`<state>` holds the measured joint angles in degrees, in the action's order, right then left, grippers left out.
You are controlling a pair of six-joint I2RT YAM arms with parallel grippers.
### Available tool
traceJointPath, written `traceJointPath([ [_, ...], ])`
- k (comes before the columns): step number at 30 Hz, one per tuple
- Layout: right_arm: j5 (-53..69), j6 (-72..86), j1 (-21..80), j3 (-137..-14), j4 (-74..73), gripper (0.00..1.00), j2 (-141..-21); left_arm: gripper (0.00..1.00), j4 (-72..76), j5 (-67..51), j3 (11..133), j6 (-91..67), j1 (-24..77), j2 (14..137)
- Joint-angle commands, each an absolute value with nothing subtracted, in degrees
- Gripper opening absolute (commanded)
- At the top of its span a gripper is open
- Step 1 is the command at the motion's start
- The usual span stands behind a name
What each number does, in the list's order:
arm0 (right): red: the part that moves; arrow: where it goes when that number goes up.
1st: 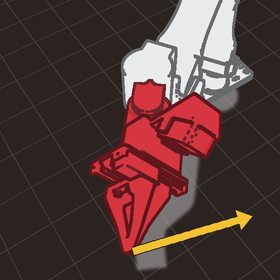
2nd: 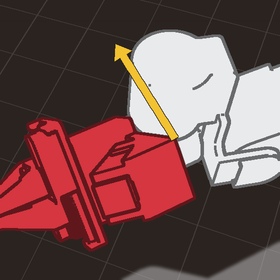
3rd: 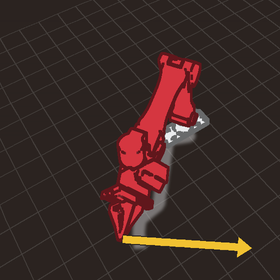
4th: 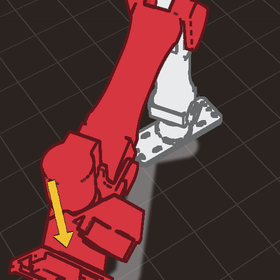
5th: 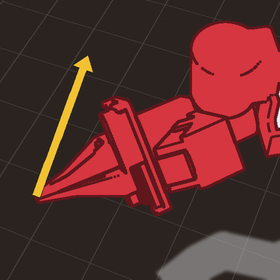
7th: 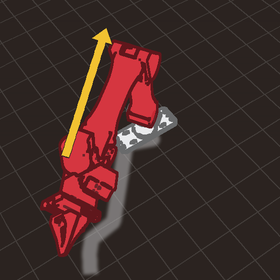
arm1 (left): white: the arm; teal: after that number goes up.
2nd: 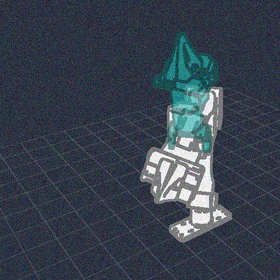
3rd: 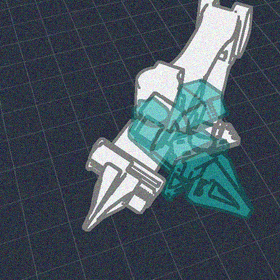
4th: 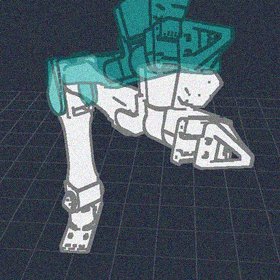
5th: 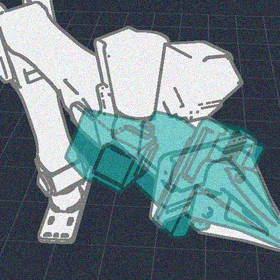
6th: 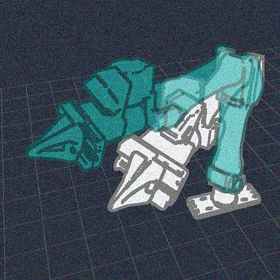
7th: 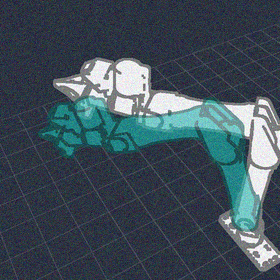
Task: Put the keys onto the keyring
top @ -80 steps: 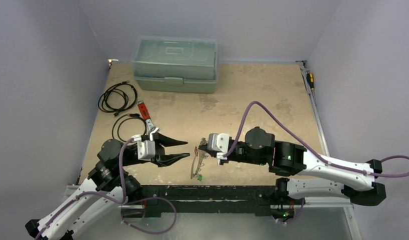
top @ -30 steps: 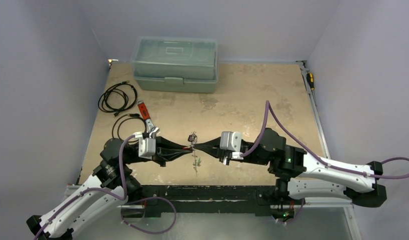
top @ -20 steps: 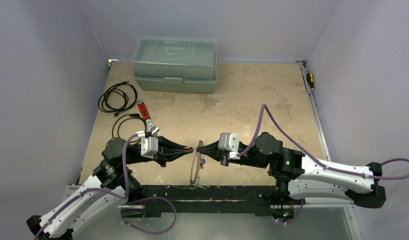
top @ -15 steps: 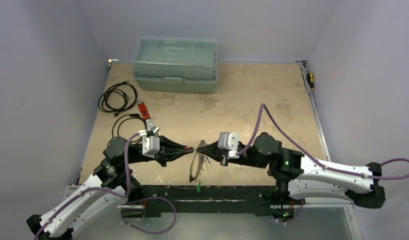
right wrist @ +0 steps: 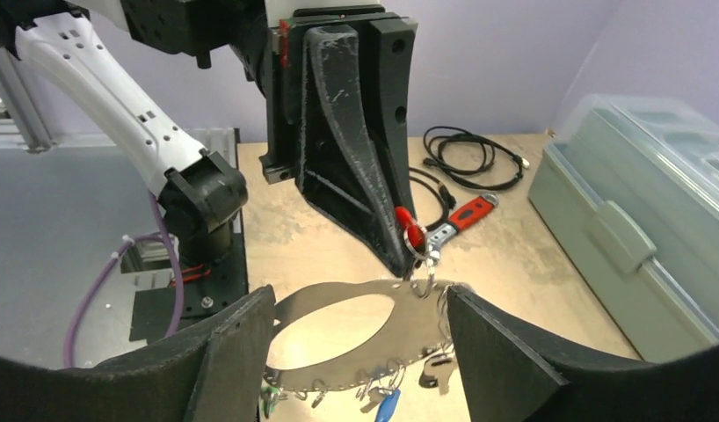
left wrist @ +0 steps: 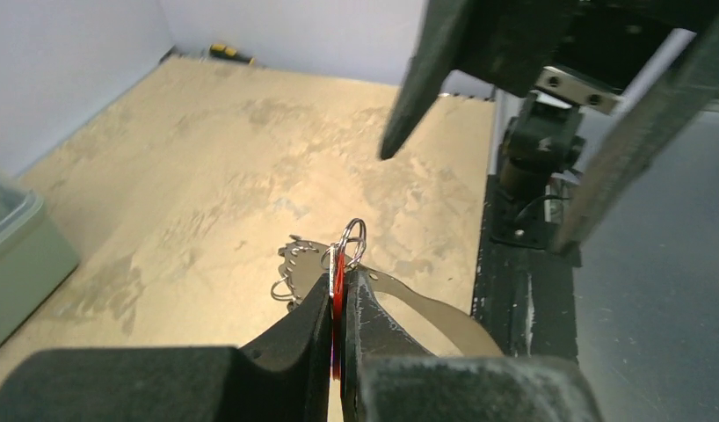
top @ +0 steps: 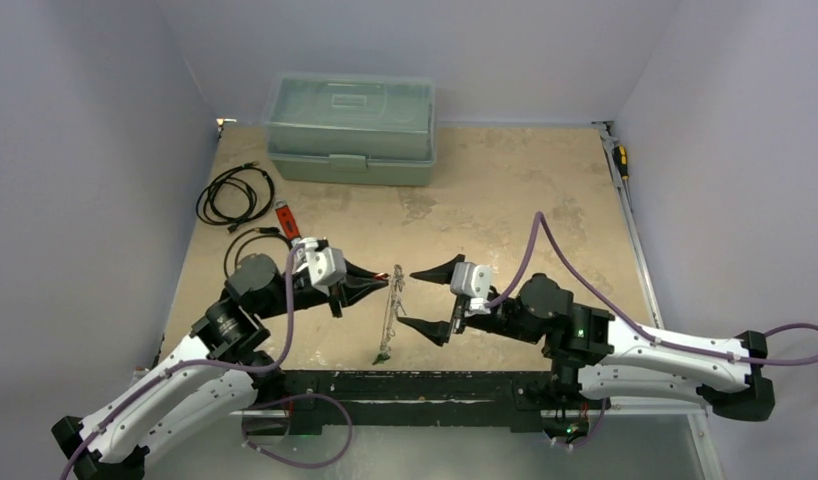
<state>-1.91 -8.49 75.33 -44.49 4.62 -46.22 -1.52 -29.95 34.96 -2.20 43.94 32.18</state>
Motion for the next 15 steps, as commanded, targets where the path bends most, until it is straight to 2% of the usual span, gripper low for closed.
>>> traceJointPath([
  [1,-7.8,-5.3,75.3,-40.9,8.4,0.76,-41.8,0.00,-7.7,-21.3,42.1,-0.3,43.9,37.2],
  [8,-20.1,-3.2,75.3,-34.9,10.6,0.77,-34.1,0.00,-19.2,-10.6,51.4,-1.4,43.9,49.1],
  [15,-22.7,-2.3,75.3,-32.7,11.0,0.77,-29.7,0.00,-23.7,-6.2,59.1,-4.6,43.9,59.5],
])
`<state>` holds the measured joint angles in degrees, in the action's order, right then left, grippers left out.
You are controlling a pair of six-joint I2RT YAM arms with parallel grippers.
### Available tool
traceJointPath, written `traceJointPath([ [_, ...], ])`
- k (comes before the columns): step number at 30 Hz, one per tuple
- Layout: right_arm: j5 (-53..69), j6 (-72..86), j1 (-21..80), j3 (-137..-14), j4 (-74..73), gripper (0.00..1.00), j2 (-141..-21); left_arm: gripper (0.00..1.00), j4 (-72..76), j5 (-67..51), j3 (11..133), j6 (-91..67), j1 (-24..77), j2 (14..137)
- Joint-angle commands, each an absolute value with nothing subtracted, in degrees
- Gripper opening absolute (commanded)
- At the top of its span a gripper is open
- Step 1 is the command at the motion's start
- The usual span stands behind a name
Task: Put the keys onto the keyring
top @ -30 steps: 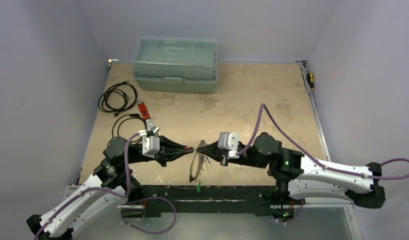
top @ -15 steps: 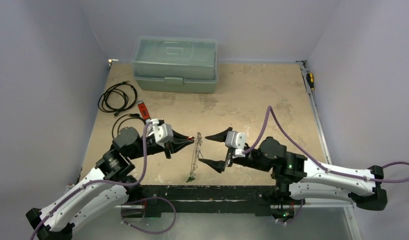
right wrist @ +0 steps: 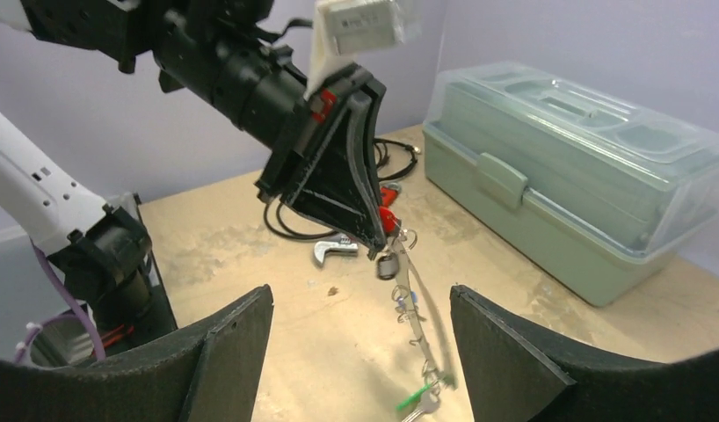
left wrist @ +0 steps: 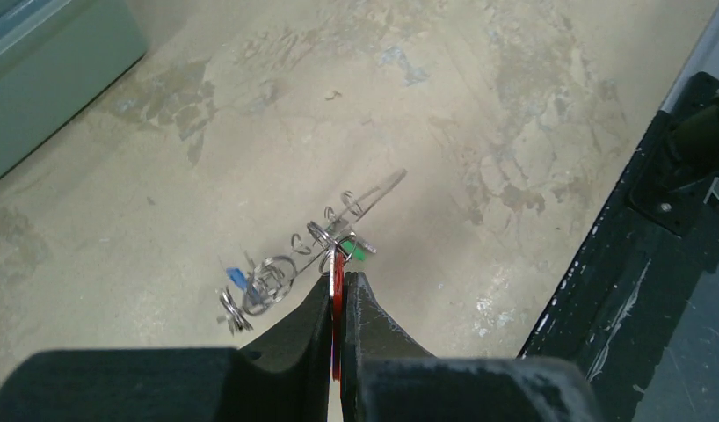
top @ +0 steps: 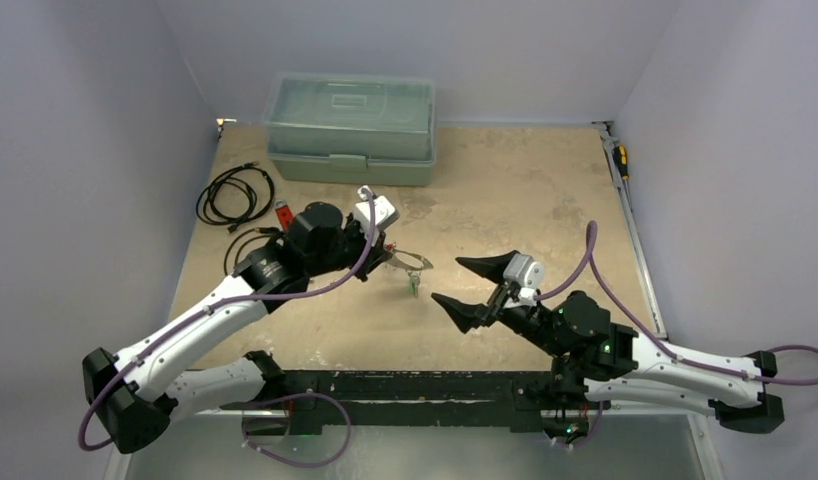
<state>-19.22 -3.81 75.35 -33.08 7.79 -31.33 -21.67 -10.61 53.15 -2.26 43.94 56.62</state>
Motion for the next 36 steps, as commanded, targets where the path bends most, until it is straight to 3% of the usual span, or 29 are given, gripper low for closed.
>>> traceJointPath([
  [1,-22.3,-2.4,75.3,-32.7,10.9,0.78,-29.6,0.00,-23.7,-5.8,60.1,-4.7,43.9,60.5],
  [11,-21.8,-2.4,75.3,-33.8,12.4,0.79,-30.7,0.00,-26.4,-6.1,73.4,1.9,43.9,74.5],
  [17,-26.0,-2.4,75.3,-34.7,11.7,0.89,-29.8,0.00,-26.1,-5.1,81.7,4.9,43.3,85.2],
  [21,-31.8,-3.5,75.3,-34.5,12.9,0.91,-27.3,0.00,-25.5,-5.6,93.2,5.8,42.3,95.5],
  [26,-36.0,-4.4,75.3,-35.2,12.5,0.93,-23.8,0.00,-34.4,-5.5,120.8,6.5,41.2,115.4],
  [29,-36.3,-3.2,75.3,-36.1,9.2,0.93,-21.7,0.00,-37.9,-7.0,131.8,4.7,41.4,119.6],
  [31,-36.5,-2.2,75.3,-36.0,7.1,0.93,-20.0,0.00,-34.9,-7.4,126.7,4.8,41.6,116.0],
  [36,-37.6,-0.4,75.3,-31.9,6.3,0.93,-15.7,0.00,-21.0,-8.7,93.8,0.6,42.3,100.6],
])
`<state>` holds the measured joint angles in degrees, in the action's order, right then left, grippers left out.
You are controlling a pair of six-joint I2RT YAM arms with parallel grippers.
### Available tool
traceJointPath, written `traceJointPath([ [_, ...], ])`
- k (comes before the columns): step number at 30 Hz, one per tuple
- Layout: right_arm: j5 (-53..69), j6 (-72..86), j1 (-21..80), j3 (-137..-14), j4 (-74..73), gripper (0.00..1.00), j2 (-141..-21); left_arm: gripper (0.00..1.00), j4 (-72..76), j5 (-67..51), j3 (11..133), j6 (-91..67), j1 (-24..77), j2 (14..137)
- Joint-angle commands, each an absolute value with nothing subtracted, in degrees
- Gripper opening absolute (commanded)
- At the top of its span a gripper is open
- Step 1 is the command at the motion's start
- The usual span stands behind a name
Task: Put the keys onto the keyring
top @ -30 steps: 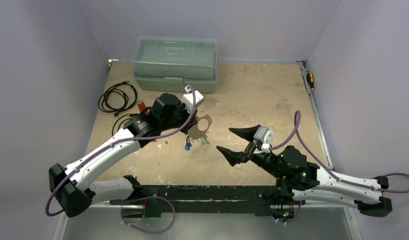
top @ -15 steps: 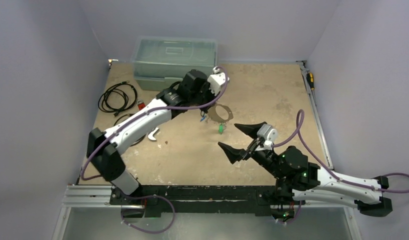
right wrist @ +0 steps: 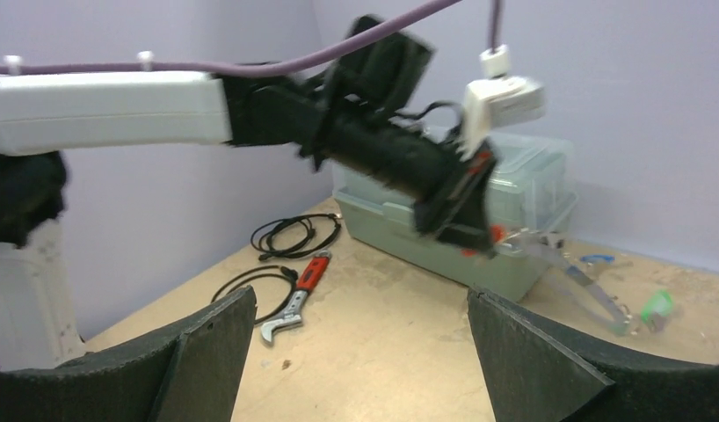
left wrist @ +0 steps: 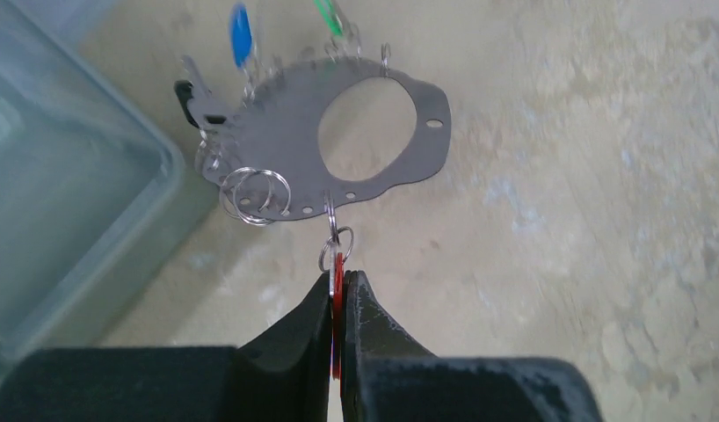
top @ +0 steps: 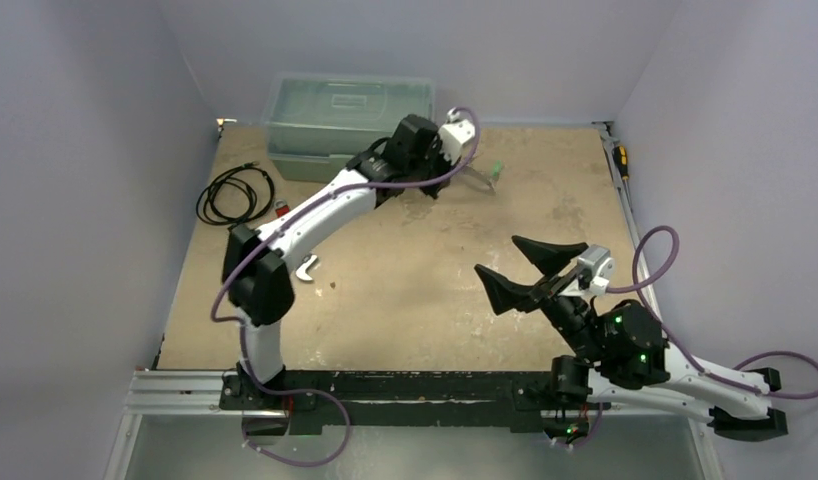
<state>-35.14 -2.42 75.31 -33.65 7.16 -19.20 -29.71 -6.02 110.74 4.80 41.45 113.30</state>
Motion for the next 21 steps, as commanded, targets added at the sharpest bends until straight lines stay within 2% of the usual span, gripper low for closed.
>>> traceJointPath([
  [1,-38.1,-0.4,75.3,-31.4,6.6,0.93,-15.0,0.00,-19.2,-8.6,85.8,-1.7,43.2,98.0],
  [4,-38.0,-0.4,75.3,-30.8,6.7,0.93,-14.7,0.00,-14.0,-4.8,70.2,-5.0,46.1,92.8],
  [7,-37.5,1.2,75.3,-31.0,6.4,0.93,-15.6,0.00,-15.8,-3.0,62.2,-8.2,46.6,93.1],
  [15,-36.6,2.2,75.3,-32.1,6.5,0.93,-19.7,0.00,-24.1,-5.5,57.6,-12.9,47.2,96.0],
  [21,-36.6,2.0,75.3,-32.2,7.8,0.93,-22.2,0.00,-20.7,-2.8,54.5,-14.6,47.2,93.7],
])
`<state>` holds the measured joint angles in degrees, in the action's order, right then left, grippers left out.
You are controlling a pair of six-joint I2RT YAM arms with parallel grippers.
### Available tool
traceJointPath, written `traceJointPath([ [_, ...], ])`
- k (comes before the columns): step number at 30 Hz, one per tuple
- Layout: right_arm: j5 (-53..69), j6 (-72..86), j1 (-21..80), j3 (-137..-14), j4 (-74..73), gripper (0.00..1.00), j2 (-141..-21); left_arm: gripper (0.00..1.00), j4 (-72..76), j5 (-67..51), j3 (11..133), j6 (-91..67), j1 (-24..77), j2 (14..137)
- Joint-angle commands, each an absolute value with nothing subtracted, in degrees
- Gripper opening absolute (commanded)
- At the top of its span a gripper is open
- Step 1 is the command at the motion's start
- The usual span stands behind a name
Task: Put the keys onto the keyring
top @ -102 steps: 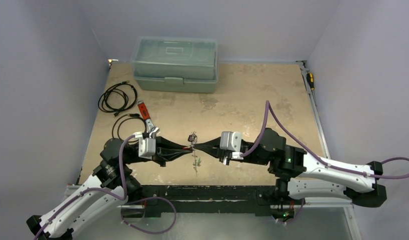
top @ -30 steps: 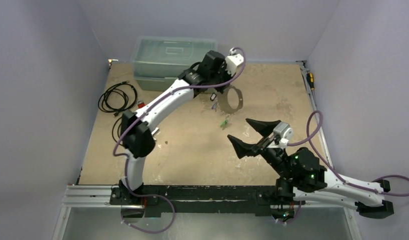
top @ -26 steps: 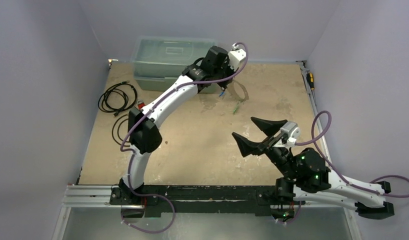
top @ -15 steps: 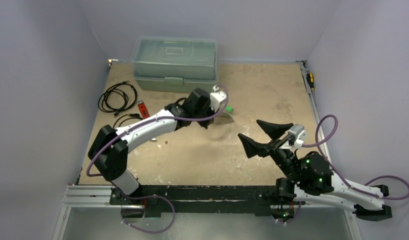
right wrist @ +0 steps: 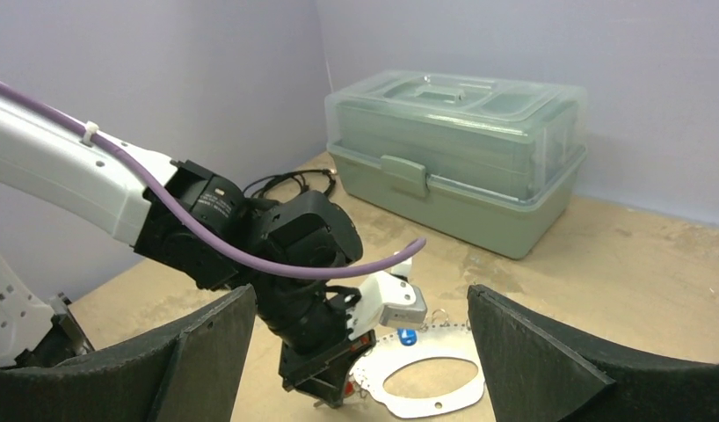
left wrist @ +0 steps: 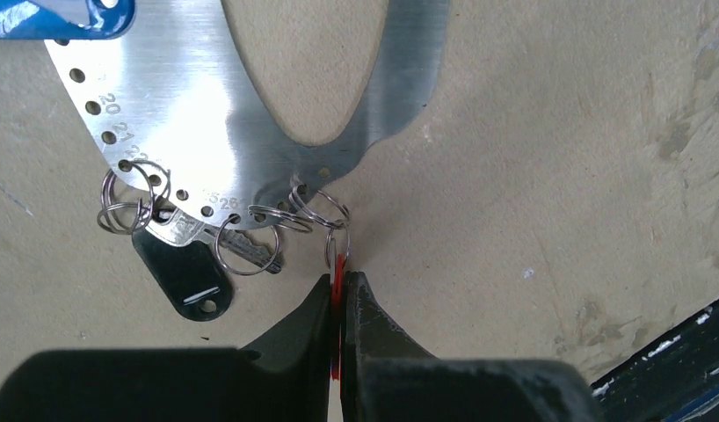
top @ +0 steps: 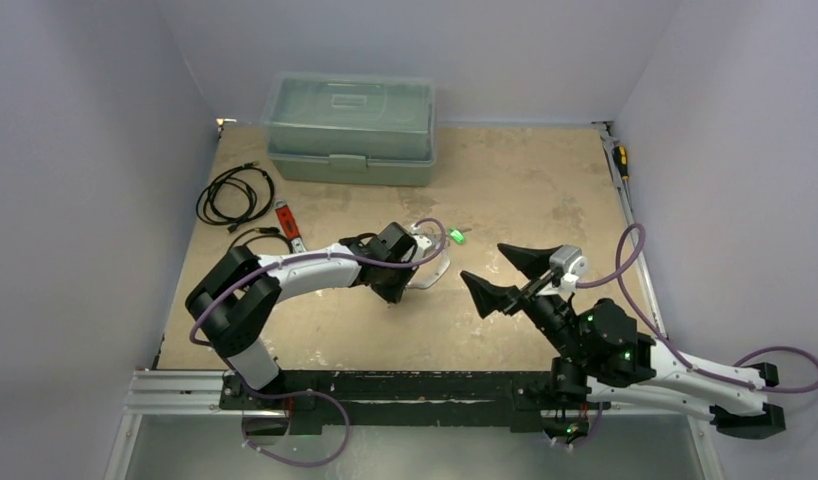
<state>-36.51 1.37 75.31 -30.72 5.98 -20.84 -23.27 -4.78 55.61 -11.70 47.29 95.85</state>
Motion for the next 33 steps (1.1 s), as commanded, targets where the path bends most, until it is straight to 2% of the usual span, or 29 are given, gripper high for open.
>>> traceJointPath([
  [1,-36.7,1.8,75.4,-32.3,8.2,0.93,-22.6,0.00,-19.8,-2.0,54.9,-15.2,47.2,94.3],
  [6,-36.6,1.3,75.3,-33.8,8.1,0.93,-23.9,0.00,-14.0,5.3,56.2,-19.4,47.2,95.8],
  [21,-37.7,3.7,75.4,-34.5,2.9,0.93,-23.6,0.01,-19.0,-3.8,50.2,-24.0,47.6,90.1],
  [23,-37.9,3.5,75.3,-35.0,2.5,0.93,-24.1,0.08,-20.2,-5.0,49.8,-23.8,47.7,89.3],
  [26,-37.8,3.4,75.3,-35.5,2.2,0.93,-24.9,0.28,-22.6,-5.7,49.5,-24.6,47.9,87.2],
  [27,-37.9,3.4,75.3,-35.7,2.1,0.93,-25.1,0.37,-23.3,-6.5,49.5,-24.6,47.8,86.4],
  [29,-38.0,3.1,75.3,-35.8,2.1,0.94,-25.6,0.65,-24.7,-7.4,49.6,-24.6,47.9,84.1],
  [30,-38.1,3.0,75.3,-35.8,2.1,0.94,-25.8,0.75,-25.7,-7.3,49.8,-24.5,47.9,82.9],
  [31,-38.3,2.9,75.3,-35.9,2.2,0.94,-26.0,0.83,-26.8,-6.9,50.3,-24.1,47.8,81.0],
  [33,-38.4,2.5,75.3,-36.0,2.5,0.93,-26.3,0.88,-29.4,-5.1,51.6,-22.6,47.9,77.8],
])
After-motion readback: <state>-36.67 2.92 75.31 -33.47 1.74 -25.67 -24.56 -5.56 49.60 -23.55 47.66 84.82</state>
